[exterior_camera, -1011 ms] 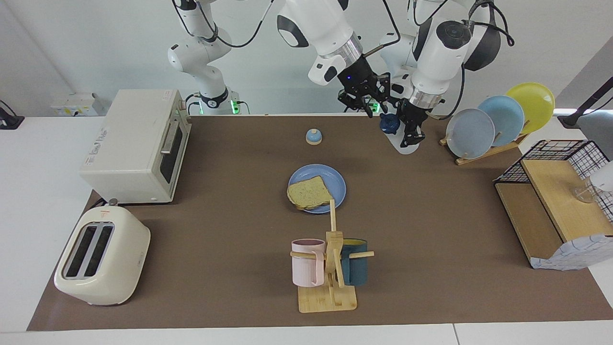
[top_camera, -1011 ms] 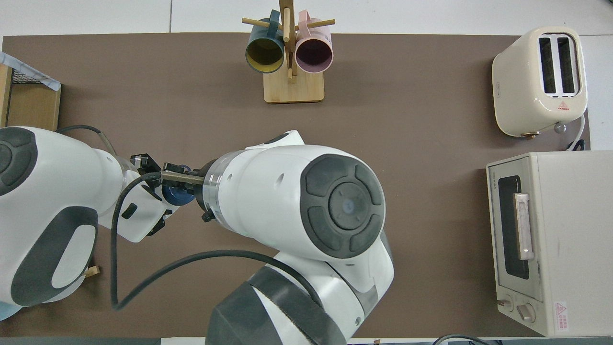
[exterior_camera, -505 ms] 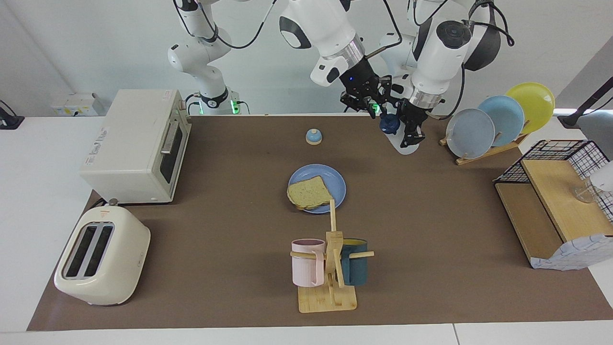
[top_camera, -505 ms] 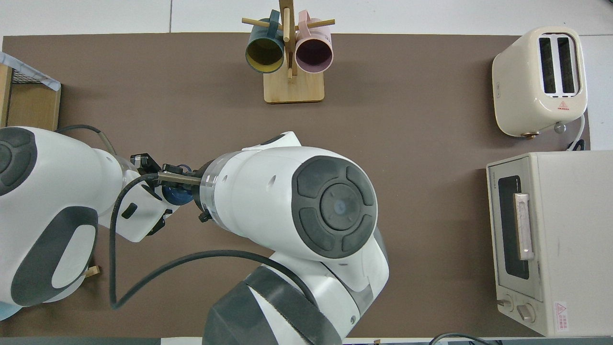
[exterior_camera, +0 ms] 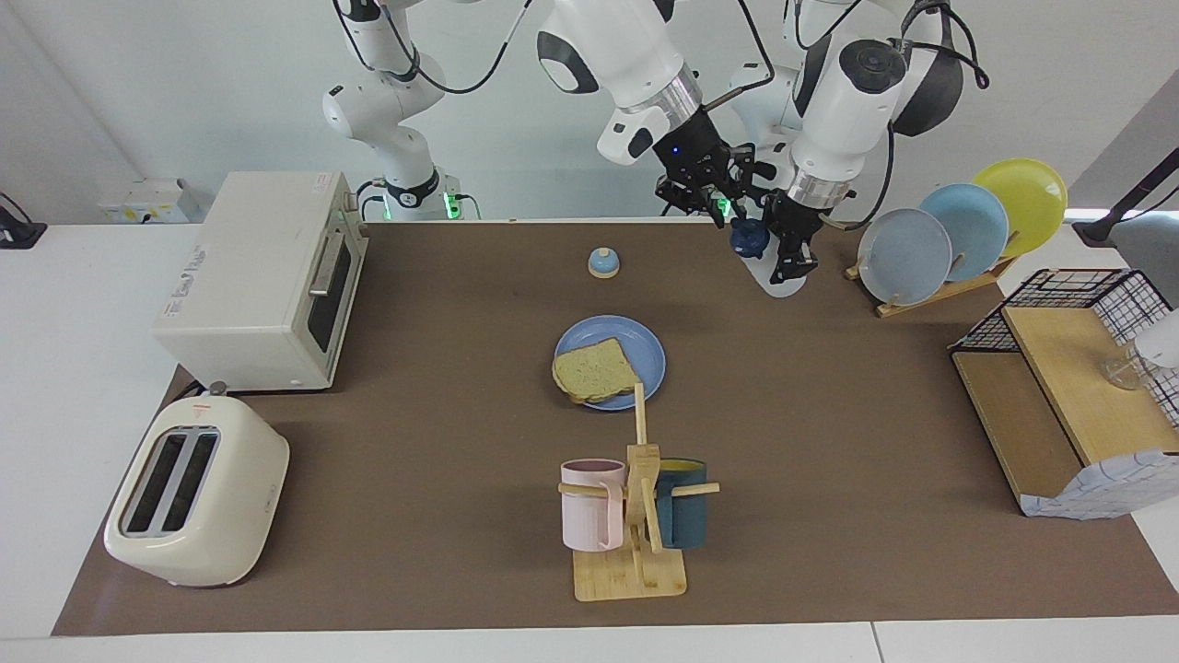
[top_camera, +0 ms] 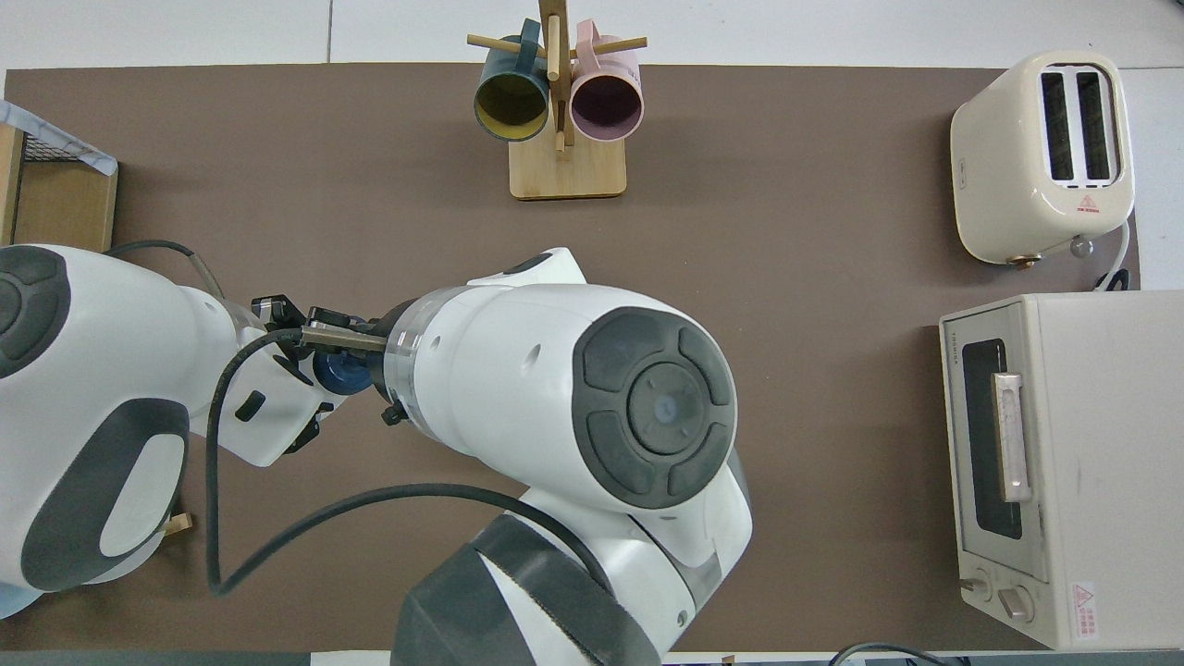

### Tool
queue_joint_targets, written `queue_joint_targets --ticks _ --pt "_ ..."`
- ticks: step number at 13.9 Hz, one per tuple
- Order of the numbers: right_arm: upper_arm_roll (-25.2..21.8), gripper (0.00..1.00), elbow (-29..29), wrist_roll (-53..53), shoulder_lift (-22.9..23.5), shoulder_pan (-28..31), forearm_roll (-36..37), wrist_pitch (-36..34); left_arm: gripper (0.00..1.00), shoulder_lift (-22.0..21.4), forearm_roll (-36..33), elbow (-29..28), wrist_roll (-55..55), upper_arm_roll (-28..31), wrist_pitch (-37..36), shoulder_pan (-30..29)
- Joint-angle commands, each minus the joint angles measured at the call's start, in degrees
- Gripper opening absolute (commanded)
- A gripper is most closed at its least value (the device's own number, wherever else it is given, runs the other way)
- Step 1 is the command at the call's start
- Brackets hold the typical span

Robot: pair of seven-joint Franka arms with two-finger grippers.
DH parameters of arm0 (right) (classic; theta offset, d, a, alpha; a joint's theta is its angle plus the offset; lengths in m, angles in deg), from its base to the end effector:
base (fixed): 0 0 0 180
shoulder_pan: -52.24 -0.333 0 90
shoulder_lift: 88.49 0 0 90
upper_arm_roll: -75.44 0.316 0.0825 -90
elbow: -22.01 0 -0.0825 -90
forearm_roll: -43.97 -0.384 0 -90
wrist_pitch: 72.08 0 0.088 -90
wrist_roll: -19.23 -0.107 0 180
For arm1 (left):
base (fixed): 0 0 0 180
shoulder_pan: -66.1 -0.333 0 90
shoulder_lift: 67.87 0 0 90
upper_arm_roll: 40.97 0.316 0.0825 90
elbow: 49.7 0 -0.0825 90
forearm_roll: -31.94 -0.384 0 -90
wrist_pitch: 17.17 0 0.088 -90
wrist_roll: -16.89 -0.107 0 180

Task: Put bread on plate and add seasoning

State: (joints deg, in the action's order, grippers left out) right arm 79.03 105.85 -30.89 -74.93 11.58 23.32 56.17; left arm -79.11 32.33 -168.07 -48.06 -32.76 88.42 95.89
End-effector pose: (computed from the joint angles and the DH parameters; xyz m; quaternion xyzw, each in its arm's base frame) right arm 0.4808 0.4756 0.6088 -0.9421 0.1206 -0.0516 0.3087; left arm 0.4624 -0.1795 0.5144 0.7276 -0.6856 -0.0071 0.0213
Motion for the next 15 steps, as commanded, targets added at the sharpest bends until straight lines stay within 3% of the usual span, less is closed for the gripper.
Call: queue_joint_targets --ticks 1,5,9,15 --pt "0.3 0.3 -1.1 -2.1 0.7 0.0 1.9 0.5 0.0 -1.9 -0.9 -2.0 1.4 0.3 1.6 0.8" --pt "0.2 0.27 -1.1 -2.2 1.4 -1.5 2.5 1.5 0.0 -1.9 -0.8 -2.0 1.4 0.3 1.6 0.8" --pt "0.2 0.0 -1.1 -2.2 1.4 -1.3 2.3 0.7 0.0 -1.9 -0.9 -2.0 1.4 0.3 1.6 0.8" --pt "-0.1 0.0 -2.3 -11.7 1.5 0.9 0.1 3.4 0.0 -1.9 -0.9 -2.0 1.4 0.3 1.6 0.8"
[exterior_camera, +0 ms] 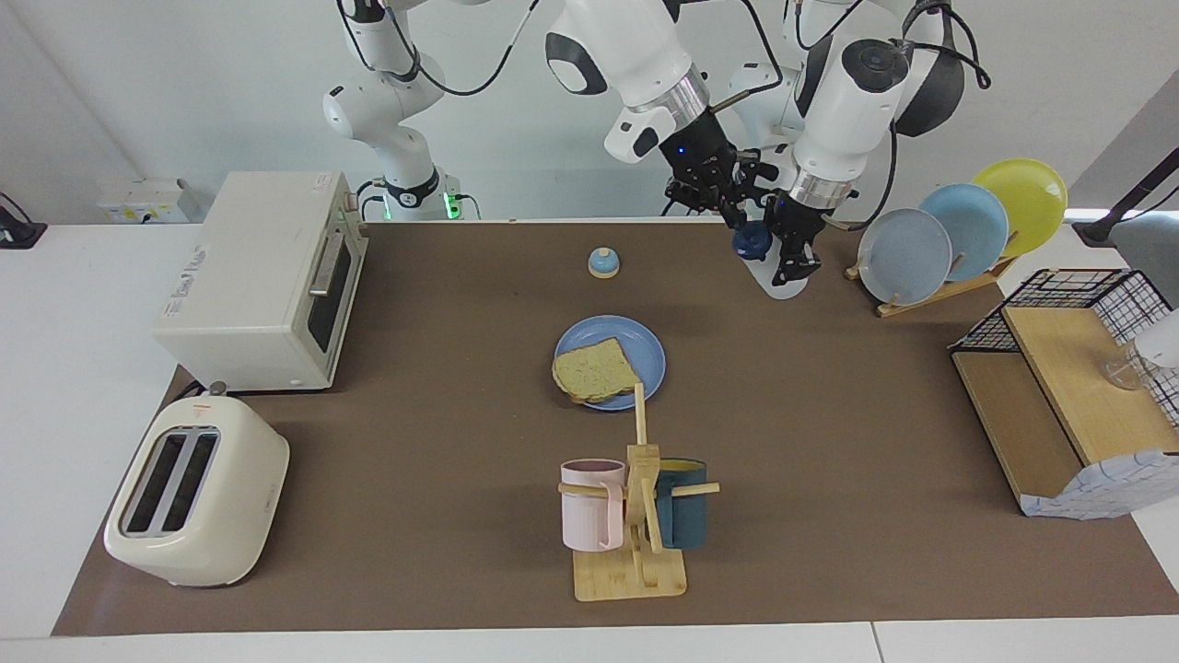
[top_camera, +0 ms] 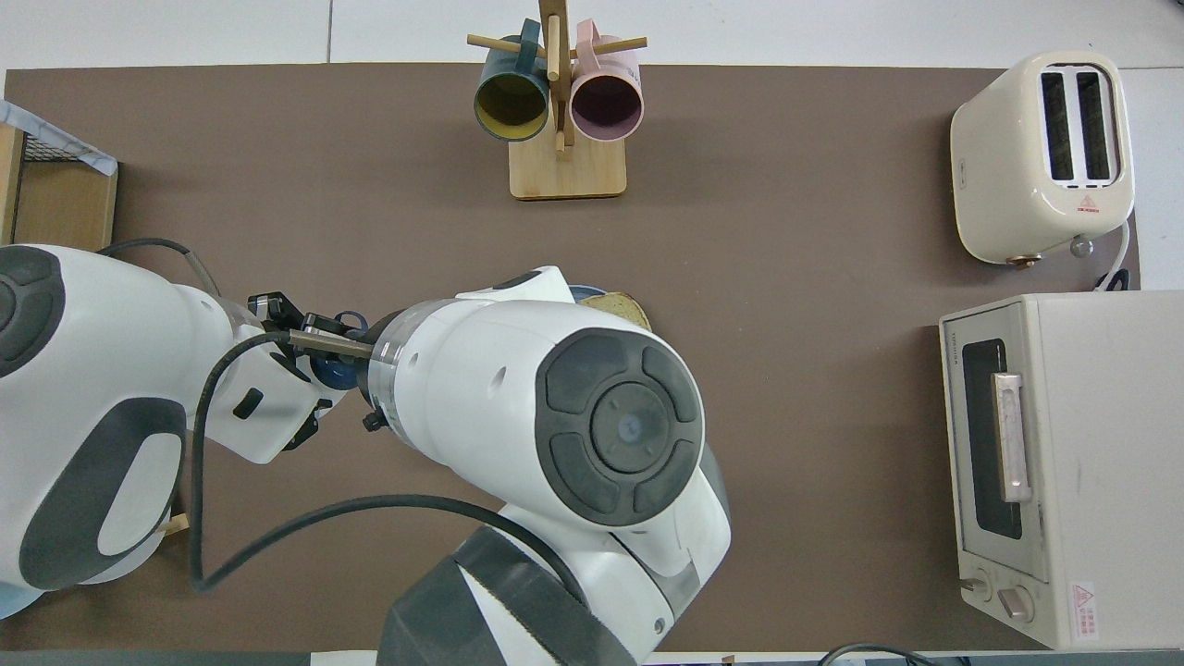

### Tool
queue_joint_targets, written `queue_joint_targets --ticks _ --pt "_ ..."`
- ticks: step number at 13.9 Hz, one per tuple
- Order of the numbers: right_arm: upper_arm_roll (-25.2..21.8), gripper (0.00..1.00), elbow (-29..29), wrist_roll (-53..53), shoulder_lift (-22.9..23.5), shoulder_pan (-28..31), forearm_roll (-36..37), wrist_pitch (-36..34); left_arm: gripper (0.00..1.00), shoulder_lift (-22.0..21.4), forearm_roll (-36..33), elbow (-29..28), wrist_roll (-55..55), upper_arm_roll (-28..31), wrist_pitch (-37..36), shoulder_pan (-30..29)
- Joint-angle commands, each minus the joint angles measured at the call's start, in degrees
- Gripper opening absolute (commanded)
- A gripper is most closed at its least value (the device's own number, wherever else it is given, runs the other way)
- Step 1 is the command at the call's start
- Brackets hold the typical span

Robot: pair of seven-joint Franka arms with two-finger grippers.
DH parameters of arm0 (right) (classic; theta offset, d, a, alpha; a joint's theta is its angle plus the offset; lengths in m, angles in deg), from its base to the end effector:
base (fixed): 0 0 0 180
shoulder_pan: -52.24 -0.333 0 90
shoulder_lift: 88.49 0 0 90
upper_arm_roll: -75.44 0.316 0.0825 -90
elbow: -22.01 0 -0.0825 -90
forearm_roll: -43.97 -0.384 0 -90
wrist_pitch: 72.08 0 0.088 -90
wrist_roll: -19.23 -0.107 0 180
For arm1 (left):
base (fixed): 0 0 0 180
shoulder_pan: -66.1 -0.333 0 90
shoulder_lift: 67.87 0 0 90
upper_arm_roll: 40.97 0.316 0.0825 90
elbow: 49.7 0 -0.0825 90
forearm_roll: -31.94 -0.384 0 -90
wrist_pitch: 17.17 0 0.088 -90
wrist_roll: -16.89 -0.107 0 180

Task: Put bread on plate and add seasoning

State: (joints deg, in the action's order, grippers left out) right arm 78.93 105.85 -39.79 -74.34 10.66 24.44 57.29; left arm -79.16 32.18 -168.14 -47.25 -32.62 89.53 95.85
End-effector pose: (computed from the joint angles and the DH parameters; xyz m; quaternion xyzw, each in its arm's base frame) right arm 0.4776 0.4840 0.6040 -0.9319 0.1855 -0.0360 0.3098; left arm 0.4648 -0.1784 0.5159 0.7334 -0.6796 0.0013 0.0169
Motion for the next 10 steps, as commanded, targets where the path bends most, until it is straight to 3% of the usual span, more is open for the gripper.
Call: queue_joint_targets --ticks 1,3,7,8,9,10 --pt "-0.1 0.0 -2.3 -2.8 0.5 2.5 -4.5 4.3 0.0 -1.9 -0.8 -2.0 0.7 0.2 0.5 0.8" --pt "-0.3 0.0 -2.1 -2.9 0.1 3.9 -8.3 5.2 0.0 -1.9 -0.8 -2.0 0.7 0.2 0.4 0.8" --pt "-0.4 0.0 -1.4 -5.3 0.0 4.5 -8.4 6.8 0.0 -1.9 -0.8 -2.0 0.6 0.2 0.3 0.9" --pt "-0.5 0.23 -0.4 -5.0 -0.5 4.6 -8.4 6.3 0.0 -1.9 -0.8 -2.0 0.6 0.2 0.3 0.9" --pt "-0.5 0.99 1.7 -4.4 -1.5 5.1 -8.2 6.2 0.0 -1.9 -0.8 -2.0 0.9 0.2 0.3 0.9" --pt "-0.6 1.0 3.3 -3.4 -2.6 5.6 -7.7 5.4 0.0 -1.9 -0.8 -2.0 0.9 0.2 0.3 0.9"
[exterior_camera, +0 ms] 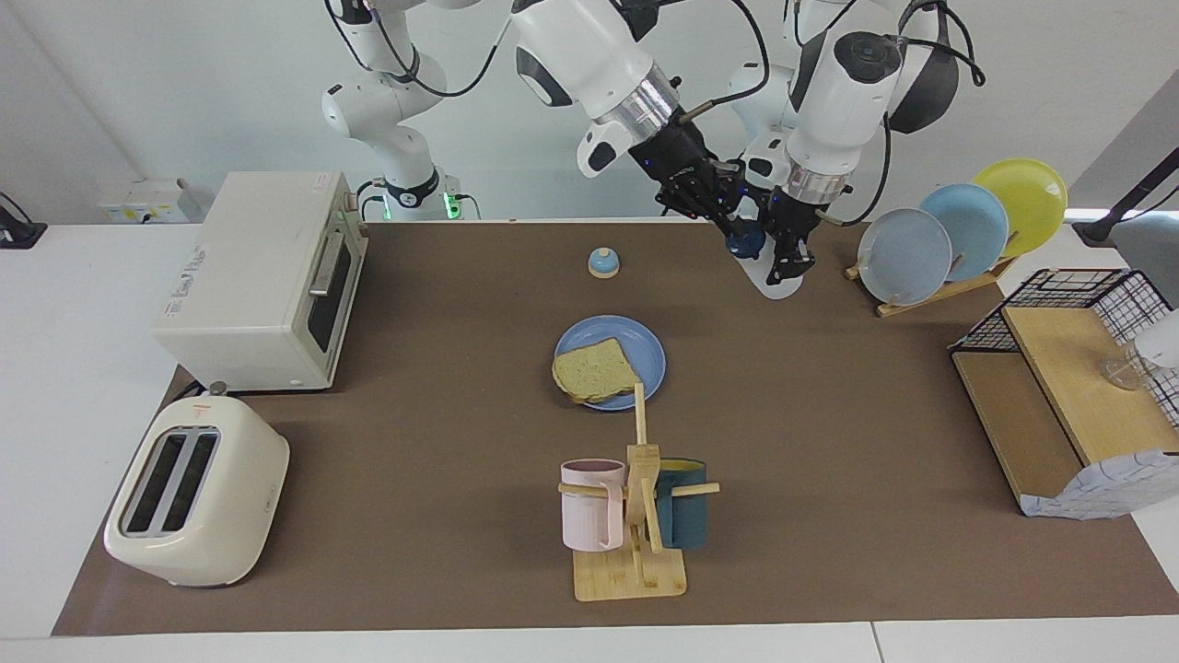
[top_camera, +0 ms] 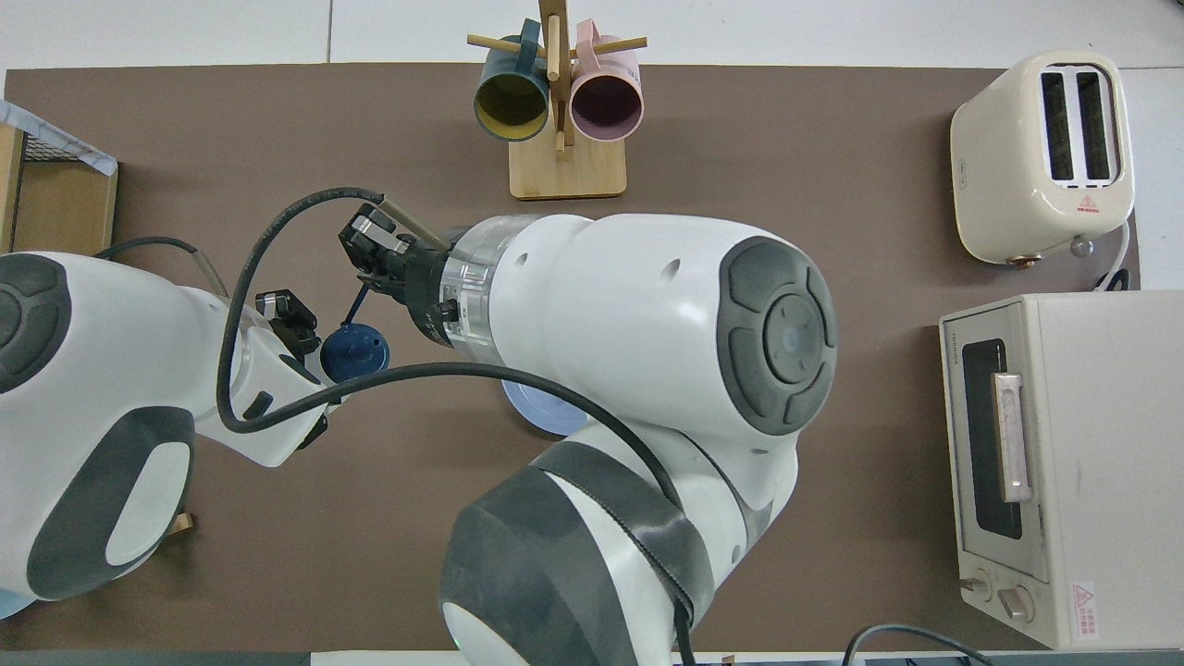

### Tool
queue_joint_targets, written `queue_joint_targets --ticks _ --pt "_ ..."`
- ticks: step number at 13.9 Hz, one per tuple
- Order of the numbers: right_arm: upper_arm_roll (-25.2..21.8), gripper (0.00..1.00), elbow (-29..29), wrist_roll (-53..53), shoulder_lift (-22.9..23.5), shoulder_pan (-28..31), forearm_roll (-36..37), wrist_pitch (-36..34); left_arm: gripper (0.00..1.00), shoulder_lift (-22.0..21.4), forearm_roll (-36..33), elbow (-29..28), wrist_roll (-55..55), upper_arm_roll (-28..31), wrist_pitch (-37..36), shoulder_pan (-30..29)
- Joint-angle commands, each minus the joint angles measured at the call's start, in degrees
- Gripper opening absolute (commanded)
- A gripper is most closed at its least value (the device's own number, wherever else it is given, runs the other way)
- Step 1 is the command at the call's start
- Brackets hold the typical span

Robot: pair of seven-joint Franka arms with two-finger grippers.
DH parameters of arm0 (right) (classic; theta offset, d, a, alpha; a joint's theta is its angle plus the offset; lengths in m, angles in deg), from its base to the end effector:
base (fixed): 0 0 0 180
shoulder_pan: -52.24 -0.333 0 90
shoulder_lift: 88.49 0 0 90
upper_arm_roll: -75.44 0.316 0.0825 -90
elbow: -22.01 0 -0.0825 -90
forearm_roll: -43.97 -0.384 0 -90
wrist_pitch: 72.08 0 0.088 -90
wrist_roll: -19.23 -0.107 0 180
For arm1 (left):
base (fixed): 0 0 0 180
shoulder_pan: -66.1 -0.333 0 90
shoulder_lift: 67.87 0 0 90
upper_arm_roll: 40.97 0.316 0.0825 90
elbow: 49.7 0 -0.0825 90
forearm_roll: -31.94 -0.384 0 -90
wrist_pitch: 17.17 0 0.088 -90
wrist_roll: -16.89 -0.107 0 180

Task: Put bread on plate and add seasoning

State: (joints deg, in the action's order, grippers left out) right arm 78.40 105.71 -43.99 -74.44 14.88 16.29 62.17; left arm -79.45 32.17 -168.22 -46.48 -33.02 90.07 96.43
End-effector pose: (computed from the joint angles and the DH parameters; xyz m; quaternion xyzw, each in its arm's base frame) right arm 0.5191 0.4437 0.6178 -0.8810 0.2881 -0.0147 0.3751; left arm 0.4615 -0.1863 0.5186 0.7322 -0.6809 0.0071 0.0142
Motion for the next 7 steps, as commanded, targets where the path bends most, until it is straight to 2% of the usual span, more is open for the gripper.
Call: queue_joint_targets --ticks 1,4,7 --pt "-0.1 1.0 5.0 1.9 -3.3 1.8 0.7 -0.8 0.0 -1.6 -0.8 -1.9 0.4 0.7 -0.1 0.3" --pt "-0.1 1.0 4.8 14.8 -3.7 7.9 4.0 -9.4 0.0 -1.1 -2.1 -1.7 1.6 0.7 1.6 0.3" --pt "-0.1 1.0 4.5 28.8 -5.2 14.0 12.3 -18.4 0.0 -0.6 -9.1 -1.1 9.9 -0.7 3.3 1.7"
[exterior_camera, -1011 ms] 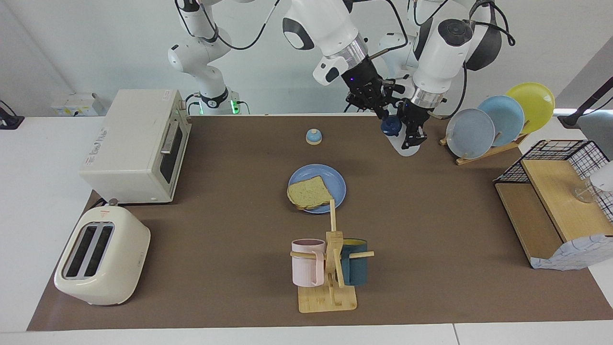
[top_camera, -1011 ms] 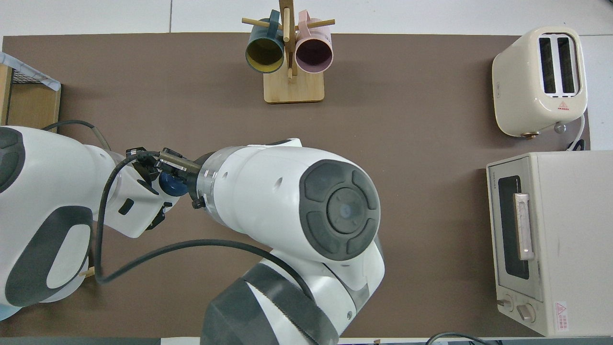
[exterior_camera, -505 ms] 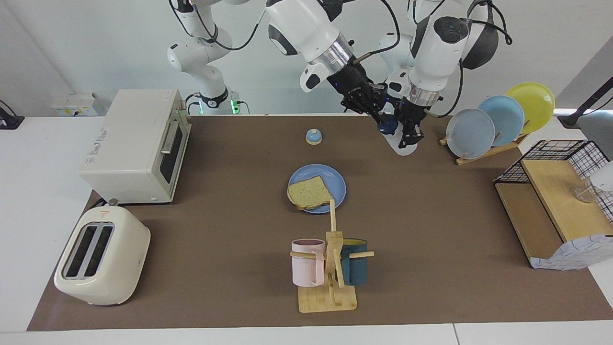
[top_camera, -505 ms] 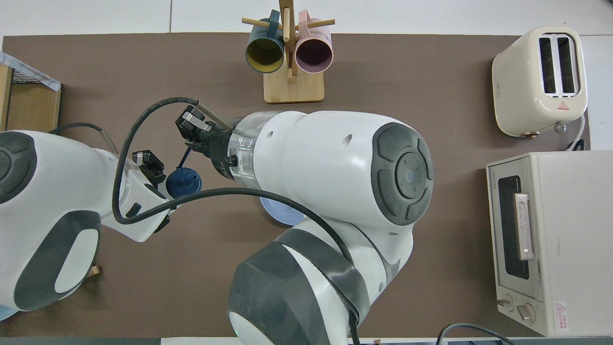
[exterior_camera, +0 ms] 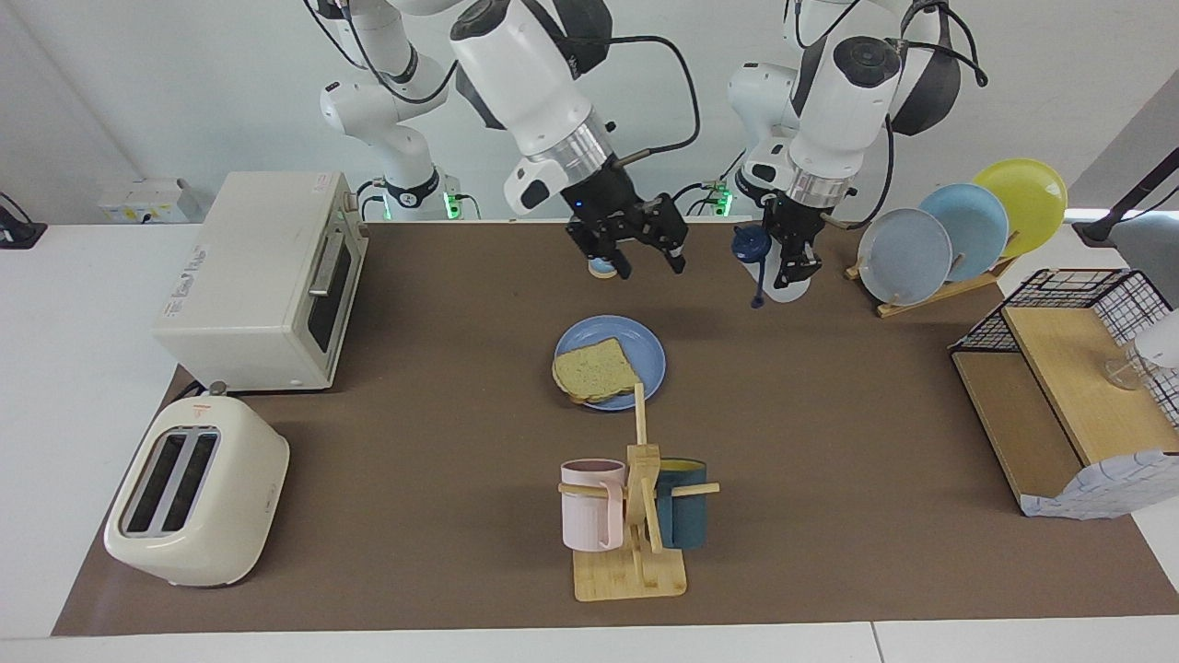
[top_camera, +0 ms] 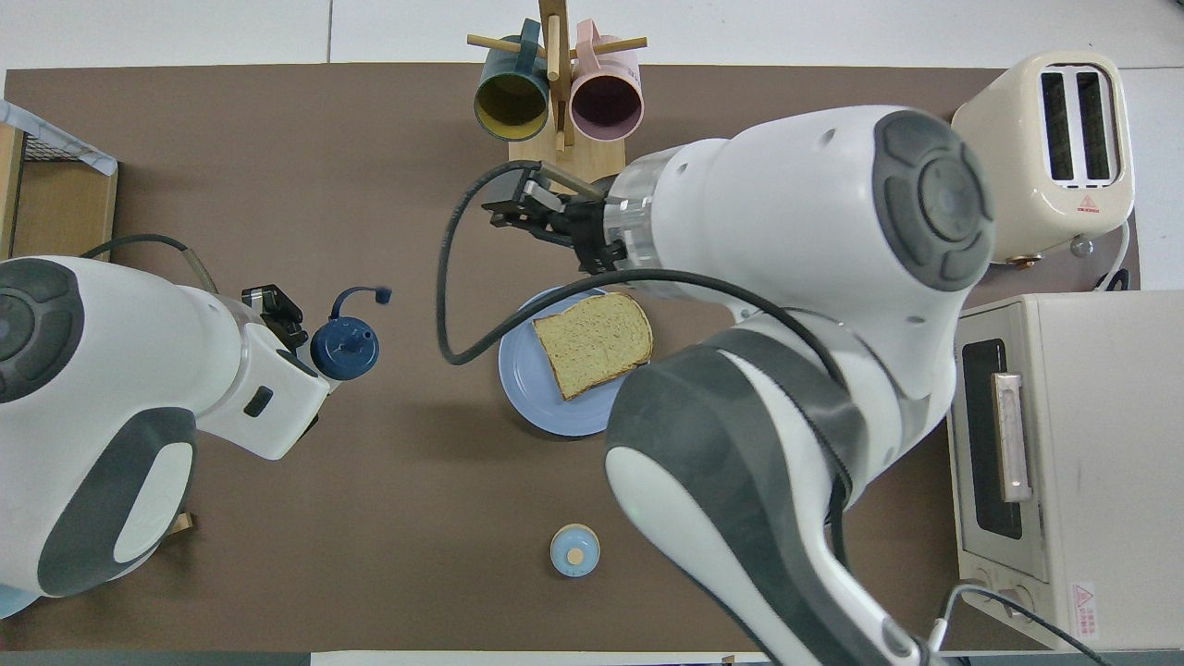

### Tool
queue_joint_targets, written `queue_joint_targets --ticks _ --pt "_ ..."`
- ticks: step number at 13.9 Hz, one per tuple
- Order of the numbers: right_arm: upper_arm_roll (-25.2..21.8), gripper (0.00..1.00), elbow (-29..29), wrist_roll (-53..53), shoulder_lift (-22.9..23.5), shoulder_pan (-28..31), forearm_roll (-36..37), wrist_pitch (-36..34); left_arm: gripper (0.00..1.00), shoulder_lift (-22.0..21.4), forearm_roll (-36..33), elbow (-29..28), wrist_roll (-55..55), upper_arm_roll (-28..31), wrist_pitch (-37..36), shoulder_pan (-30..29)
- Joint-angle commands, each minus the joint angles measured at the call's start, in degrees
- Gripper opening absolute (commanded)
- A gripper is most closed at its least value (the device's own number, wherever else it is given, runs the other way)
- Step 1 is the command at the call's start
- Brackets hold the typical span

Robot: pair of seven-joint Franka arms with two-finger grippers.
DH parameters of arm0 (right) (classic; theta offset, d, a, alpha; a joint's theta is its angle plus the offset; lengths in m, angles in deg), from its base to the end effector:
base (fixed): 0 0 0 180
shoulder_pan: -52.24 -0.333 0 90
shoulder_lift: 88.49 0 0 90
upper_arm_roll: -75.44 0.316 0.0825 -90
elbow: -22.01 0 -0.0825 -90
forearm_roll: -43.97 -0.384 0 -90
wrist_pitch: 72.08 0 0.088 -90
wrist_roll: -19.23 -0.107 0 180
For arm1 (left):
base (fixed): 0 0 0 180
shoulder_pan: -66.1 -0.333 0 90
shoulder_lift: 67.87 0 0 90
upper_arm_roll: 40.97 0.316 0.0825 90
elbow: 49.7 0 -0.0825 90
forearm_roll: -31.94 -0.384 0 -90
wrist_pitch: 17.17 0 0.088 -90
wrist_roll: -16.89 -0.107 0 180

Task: Put bread on plate and add seasoning

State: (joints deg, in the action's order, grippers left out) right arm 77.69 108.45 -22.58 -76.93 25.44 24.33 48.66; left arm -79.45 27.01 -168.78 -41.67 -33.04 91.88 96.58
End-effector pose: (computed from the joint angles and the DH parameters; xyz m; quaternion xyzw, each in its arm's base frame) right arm 0.5695 0.3314 0.5926 -0.9529 0.1646 -0.0628 0.2467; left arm 0.4653 -0.1825 0.5168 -0.7498 0.6610 -0.0038 0.0296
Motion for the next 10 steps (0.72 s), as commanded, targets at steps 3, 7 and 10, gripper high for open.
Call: queue_joint_targets --ticks 3,7,10 --pt "0.6 1.0 1.3 15.4 -4.9 7.5 16.0 -15.4 0.0 0.1 -11.9 0.2 13.5 -4.8 0.7 2.7" --pt "0.2 1.0 0.5 25.3 -7.5 16.3 18.0 -28.5 0.0 7.1 -21.5 6.1 22.2 -12.2 -6.3 3.4" --pt "-0.2 1.0 3.4 30.7 -10.1 20.3 18.1 -31.3 0.0 17.6 -26.6 16.1 24.8 -13.7 -15.8 7.4"
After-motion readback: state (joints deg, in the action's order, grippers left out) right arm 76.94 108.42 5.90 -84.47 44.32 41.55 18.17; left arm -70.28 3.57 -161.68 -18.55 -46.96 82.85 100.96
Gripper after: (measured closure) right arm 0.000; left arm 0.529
